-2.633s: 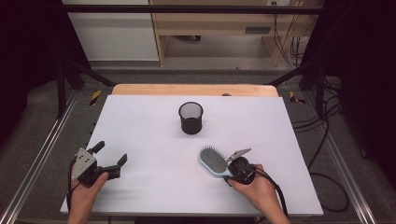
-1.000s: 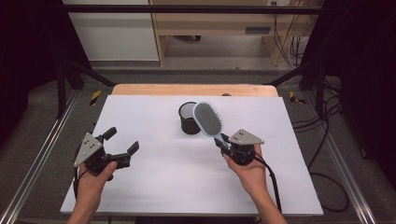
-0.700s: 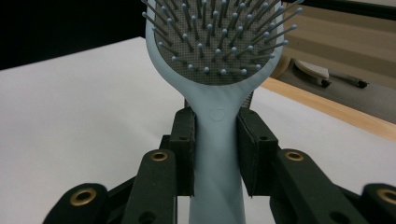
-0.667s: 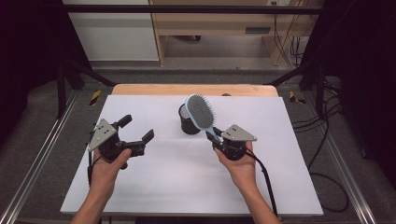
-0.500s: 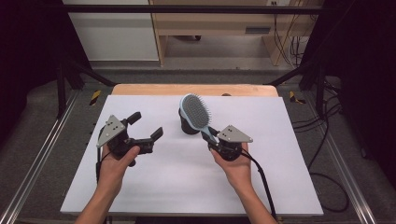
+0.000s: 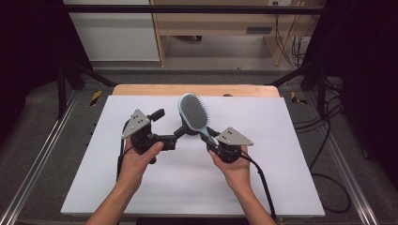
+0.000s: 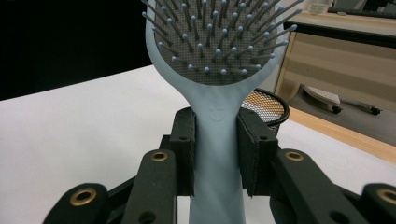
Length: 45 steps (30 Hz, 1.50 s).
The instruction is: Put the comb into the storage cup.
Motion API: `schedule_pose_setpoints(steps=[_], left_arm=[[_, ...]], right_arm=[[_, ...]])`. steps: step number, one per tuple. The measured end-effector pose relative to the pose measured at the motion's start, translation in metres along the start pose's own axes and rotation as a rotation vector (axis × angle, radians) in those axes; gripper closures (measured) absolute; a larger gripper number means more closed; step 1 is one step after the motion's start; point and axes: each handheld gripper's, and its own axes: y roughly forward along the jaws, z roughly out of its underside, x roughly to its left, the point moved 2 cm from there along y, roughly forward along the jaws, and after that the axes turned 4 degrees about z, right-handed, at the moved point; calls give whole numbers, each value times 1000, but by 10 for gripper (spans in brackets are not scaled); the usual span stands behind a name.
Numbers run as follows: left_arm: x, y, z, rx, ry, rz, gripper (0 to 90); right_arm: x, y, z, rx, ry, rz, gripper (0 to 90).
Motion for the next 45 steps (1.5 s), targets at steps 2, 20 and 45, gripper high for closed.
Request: schedule_pose_setpoints(steps=[2,20,45], left_arm=[[-1,2,-1,0,-6,6,16],[-3,30,7,10,-92,39,28],[-2,39,3,-10,-201,55,162]], right_arm=[[0,-1,0,-6,20,-9,697],[4,-6,-2,-36,25,-21,697],[15,-5,-8,-51,6,-46,696]])
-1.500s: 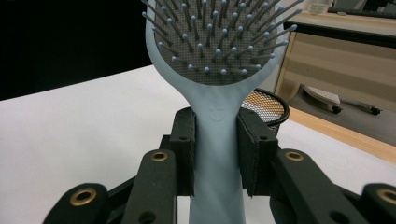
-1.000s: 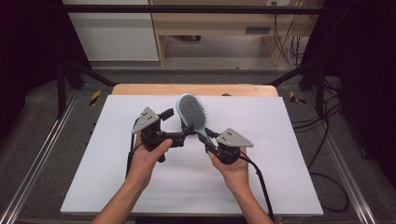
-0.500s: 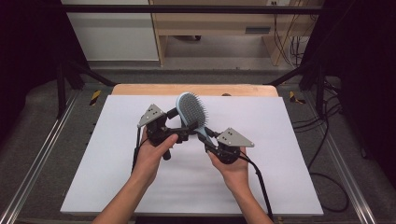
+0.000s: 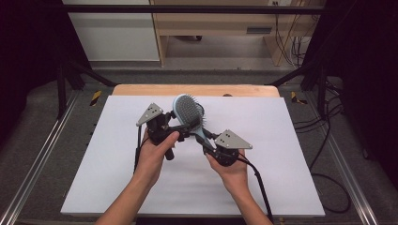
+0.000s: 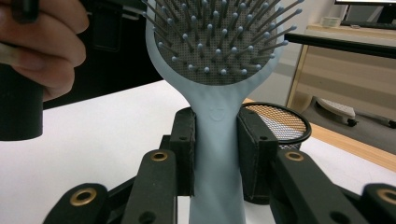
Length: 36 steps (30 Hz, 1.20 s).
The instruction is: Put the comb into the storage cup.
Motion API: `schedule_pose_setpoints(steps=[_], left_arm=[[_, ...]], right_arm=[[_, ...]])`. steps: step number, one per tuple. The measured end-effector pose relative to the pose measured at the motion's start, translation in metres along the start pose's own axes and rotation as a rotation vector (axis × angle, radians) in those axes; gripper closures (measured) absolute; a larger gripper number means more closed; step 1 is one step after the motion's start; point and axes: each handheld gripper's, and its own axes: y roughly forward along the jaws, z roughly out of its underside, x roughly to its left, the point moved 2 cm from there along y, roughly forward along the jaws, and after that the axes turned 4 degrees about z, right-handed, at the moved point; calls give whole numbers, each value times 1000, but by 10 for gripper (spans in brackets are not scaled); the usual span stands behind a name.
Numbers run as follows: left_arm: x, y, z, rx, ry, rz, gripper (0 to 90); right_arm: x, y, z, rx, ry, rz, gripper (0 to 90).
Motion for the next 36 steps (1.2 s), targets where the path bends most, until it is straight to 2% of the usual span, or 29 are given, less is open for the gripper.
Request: schedule_pose_setpoints(steps=[6,10,13,18,24,28,36], left_arm=[[-1,-2,-1,5,0,-14,208],[1,-1,1,3,-25,-22,249],[1,0,1,1,-28,-28,281],[4,0,2,-14,-68,-38,319],[5,-1,4,-18,-83,-46,350],[6,-2,5,-32,-112,-46,396],[4,-2,7,-18,-117,-44,463]], right_arm=[[4,2,2,6,-1,-9,697],[4,3,2,8,1,-8,696],[3,3,3,10,7,-8,696],[3,3,4,14,8,-11,696],[4,5,5,22,17,-15,696],[4,5,7,27,19,-17,696],[5,9,11,48,23,-22,697]])
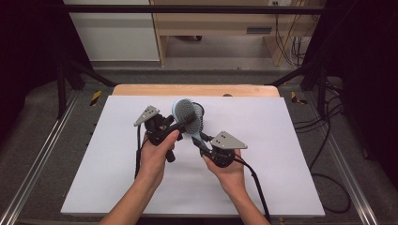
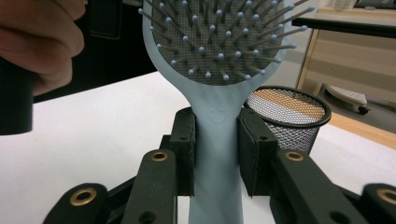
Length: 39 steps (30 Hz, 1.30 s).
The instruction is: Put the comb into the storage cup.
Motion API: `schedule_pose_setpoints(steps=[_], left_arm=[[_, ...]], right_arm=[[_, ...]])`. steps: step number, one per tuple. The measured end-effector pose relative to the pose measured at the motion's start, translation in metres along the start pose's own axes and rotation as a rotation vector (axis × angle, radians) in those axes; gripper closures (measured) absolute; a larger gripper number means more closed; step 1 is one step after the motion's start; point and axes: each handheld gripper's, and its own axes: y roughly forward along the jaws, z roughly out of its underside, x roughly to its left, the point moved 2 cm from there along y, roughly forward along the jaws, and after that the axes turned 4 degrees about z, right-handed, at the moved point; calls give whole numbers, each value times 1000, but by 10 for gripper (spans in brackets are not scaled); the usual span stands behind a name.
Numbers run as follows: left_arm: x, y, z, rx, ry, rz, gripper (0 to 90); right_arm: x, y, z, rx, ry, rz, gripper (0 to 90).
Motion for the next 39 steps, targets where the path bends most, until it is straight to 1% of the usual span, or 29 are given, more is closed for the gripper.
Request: schedule_pose_setpoints(steps=[2,7,8,9,10,11,14,15,16,17,18,19,20,21,23,24,25,26,27,28,29,30,33,34,35,36,37,38,39], left_arm=[[-2,0,1,7,8,-4,479],[-3,1,1,7,-3,-5,496],[-3,1,1,8,0,-3,499],[-4,1,1,7,4,2,502],[-5,1,1,12,29,12,508],[-5,1,1,15,40,14,510],[-5,1,1,13,49,8,512],[-5,1,0,13,53,6,512],[-4,0,-2,6,53,5,511],[-4,0,-3,4,52,3,511],[-3,-1,-4,-2,50,-4,511],[-2,-2,-6,-8,52,-16,509],[-2,-2,-7,-14,50,-21,509],[-2,-3,-9,-21,58,-28,509],[-4,-5,-12,-26,93,-47,508],[-4,-6,-14,-33,102,-51,508],[-5,-7,-16,-37,117,-55,508],[-5,-8,-17,-39,124,-57,508],[-6,-9,-19,-43,132,-63,508],[-6,-11,-21,-44,142,-65,508],[-6,-12,-23,-41,154,-70,508],[-7,-13,-28,-44,164,-79,506],[-7,-15,-32,-52,165,-83,506],[-7,-16,-34,-53,169,-86,505],[-7,-16,-35,-55,167,-87,505],[-7,-17,-37,-58,166,-85,505],[-8,-17,-39,-59,172,-84,505],[-9,-18,-44,-69,187,-83,505],[-9,-18,-44,-69,187,-83,504]], right_arm=[[0,1,1,8,4,-4,697],[-1,2,3,17,6,-5,697],[-1,2,3,18,6,-6,697],[-1,2,3,18,6,-5,696],[-1,3,3,21,12,-8,694],[-1,3,3,23,12,-9,693],[-1,4,4,23,13,-14,676],[-1,4,3,20,22,-17,604],[-3,5,3,37,47,-5,423],[-3,5,3,37,47,-5,423],[-3,6,3,49,53,-4,359],[-5,6,5,87,56,-13,284],[-5,6,6,93,50,-11,270],[-6,5,6,99,43,-7,255],[-7,4,7,103,38,-7,245],[-8,3,7,108,37,-11,245],[-9,3,7,114,38,-6,230],[-11,4,8,117,39,9,185],[-14,4,10,150,46,-4,154],[-16,4,11,170,49,-2,136],[-16,4,11,170,49,-2,136],[-18,4,13,197,52,13,114],[-20,3,15,199,41,25,114],[-20,0,16,205,51,-10,120],[-20,0,16,205,51,-10,120],[-20,0,17,204,49,-22,121],[-20,-2,17,209,46,-30,124],[-20,-4,17,210,39,-24,125],[-20,-4,17,210,39,-24,125]])
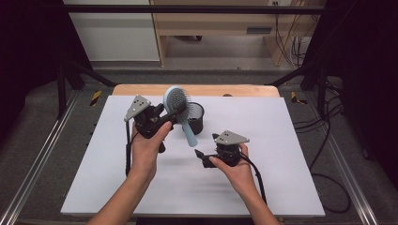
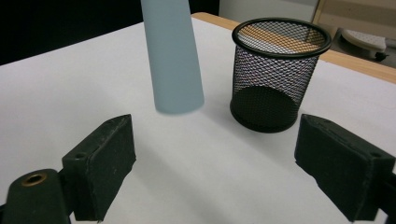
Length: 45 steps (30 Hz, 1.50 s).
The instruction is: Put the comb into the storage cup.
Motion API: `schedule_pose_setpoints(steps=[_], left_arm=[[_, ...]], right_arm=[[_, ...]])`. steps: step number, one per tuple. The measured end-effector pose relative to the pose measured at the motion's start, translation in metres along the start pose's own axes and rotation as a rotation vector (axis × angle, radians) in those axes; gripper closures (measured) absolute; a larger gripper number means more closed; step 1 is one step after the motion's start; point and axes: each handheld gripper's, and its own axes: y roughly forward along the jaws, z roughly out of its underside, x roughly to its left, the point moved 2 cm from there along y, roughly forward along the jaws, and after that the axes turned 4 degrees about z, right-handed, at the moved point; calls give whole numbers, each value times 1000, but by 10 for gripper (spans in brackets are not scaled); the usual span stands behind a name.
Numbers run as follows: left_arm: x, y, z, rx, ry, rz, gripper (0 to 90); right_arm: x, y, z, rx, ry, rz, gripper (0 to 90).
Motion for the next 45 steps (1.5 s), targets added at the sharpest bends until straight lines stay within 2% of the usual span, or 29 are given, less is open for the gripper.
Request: schedule_pose_setpoints(steps=[1,4,5,6,7,9,12,14,18,19,22,25,30,34,35,37,38,41,42,45], left_arm=[[1,-1,-6,-13,3,3,504],[2,0,-11,-21,3,6,504],[3,0,-14,-20,10,6,504],[3,1,-16,-18,17,6,504],[4,2,-18,-17,23,5,504],[5,3,-20,-19,28,7,504],[5,7,-25,-37,30,17,504],[6,11,-29,-43,45,22,504],[8,20,-36,-44,51,25,504],[9,24,-39,-44,59,25,504],[10,27,-41,-47,63,25,505],[13,32,-46,-62,79,9,505],[20,36,-50,-83,52,-6,505],[27,43,-52,-84,57,-27,505],[28,45,-52,-89,45,-31,505],[31,47,-52,-96,31,-32,505],[32,49,-52,-95,32,-36,505],[33,49,-51,-85,45,-46,505],[34,49,-51,-85,43,-50,505],[35,51,-53,-86,42,-60,504]], right_arm=[[-1,-4,0,-9,-19,18,139],[-3,-10,0,-37,-20,36,143],[-6,-13,1,-57,-26,62,137],[-12,-20,3,-94,-37,120,113],[-12,-20,3,-94,-37,120,113],[-18,-28,7,-139,-17,145,108],[-30,-43,16,-177,10,168,93],[-33,-48,20,-185,7,185,85],[-42,-62,30,-184,0,205,101],[-47,-70,37,-183,9,220,103],[-52,-77,45,-190,19,237,95],[-58,-90,56,-199,51,272,40],[-63,-105,63,-193,44,280,41],[-66,-108,69,-201,58,285,43],[-66,-107,70,-190,42,283,41],[-67,-107,70,-191,45,278,40],[-67,-108,71,-192,58,270,31],[-68,-108,72,-193,57,271,30],[-68,-107,72,-185,74,250,30],[-68,-106,73,-185,72,249,31]])
